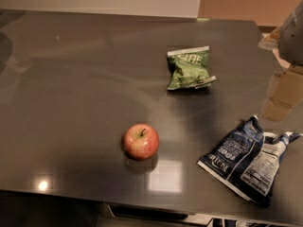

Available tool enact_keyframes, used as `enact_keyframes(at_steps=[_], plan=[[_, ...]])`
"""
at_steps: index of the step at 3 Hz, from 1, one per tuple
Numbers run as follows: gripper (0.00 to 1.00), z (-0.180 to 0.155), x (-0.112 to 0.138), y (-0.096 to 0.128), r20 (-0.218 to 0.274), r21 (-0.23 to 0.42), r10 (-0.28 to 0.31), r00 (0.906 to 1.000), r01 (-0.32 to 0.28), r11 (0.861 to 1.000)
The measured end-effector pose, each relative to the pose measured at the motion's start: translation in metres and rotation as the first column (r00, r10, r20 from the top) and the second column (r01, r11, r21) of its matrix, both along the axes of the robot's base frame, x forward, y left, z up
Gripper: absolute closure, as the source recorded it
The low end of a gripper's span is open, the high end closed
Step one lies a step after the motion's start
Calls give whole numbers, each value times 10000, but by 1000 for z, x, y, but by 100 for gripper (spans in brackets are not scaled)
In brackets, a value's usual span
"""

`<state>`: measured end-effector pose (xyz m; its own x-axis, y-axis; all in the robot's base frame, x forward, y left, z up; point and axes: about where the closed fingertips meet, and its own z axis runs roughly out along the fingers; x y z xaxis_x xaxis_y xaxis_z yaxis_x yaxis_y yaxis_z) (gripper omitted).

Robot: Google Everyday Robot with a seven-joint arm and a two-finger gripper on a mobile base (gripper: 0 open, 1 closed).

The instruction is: Move green jalapeno chip bag near apple

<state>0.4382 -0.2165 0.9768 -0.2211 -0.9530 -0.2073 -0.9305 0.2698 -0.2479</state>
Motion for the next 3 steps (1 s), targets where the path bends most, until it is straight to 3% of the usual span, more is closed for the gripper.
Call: enact_keyframes(at_steps=[2, 3], plan=[[0, 0, 14, 8, -261, 186, -7, 9997, 12, 9998], [0, -4, 45, 22, -314, 408, -255, 9992, 268, 9988]])
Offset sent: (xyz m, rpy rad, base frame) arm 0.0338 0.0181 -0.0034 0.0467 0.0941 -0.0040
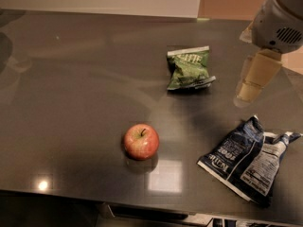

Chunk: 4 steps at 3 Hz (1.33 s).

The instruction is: Move green jalapeno chip bag near apple

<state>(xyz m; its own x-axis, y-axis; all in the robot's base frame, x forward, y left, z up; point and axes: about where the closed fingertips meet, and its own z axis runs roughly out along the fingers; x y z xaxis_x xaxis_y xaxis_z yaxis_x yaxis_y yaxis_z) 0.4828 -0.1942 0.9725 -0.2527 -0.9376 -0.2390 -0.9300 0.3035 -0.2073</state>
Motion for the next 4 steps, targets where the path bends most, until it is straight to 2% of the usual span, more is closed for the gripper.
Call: enact_keyframes(at_steps=[2, 3, 4], plan=[[0, -33, 81, 28, -83, 445, -912, 9958, 915, 9948], [0, -65, 119, 34, -365, 662, -1637, 9858, 1658, 9839], [0, -96, 143, 38, -593, 725, -2240, 9728, 2280, 9710]])
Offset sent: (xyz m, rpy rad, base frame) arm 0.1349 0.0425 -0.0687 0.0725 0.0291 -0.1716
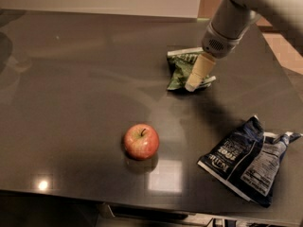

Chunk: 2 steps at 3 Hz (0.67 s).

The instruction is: Move green jalapeno chip bag near apple

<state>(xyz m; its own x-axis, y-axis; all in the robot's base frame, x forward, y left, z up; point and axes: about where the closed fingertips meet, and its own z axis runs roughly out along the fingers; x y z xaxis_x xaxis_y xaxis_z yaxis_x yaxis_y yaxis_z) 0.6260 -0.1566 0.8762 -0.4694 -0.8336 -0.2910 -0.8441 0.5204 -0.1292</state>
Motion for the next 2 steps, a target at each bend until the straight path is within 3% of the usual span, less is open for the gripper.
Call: enact_keyframes(at_steps=[1, 2], plan=[[0, -21, 12, 2, -100, -85, -366, 9993, 365, 9993], [18, -36, 17, 2, -292, -167, -581, 9979, 576, 9982]])
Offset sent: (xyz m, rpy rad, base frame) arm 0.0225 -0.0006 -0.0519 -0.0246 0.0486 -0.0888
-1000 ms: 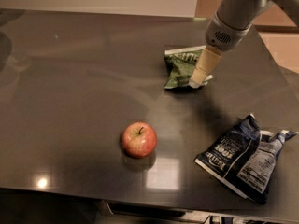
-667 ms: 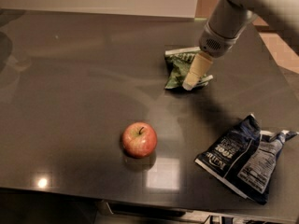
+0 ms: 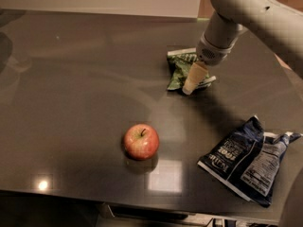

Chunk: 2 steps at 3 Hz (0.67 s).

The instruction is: Move green jalapeno chip bag near apple

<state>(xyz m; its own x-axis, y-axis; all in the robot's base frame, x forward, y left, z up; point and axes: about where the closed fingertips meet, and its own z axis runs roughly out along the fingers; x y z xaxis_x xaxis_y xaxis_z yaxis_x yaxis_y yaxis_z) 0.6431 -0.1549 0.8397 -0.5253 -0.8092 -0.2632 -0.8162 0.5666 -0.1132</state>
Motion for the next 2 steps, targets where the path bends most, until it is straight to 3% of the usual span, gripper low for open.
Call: enact_keyframes(at_steps=[2], plan=[[65, -2, -12, -4, -331, 320, -113, 9994, 124, 9994]])
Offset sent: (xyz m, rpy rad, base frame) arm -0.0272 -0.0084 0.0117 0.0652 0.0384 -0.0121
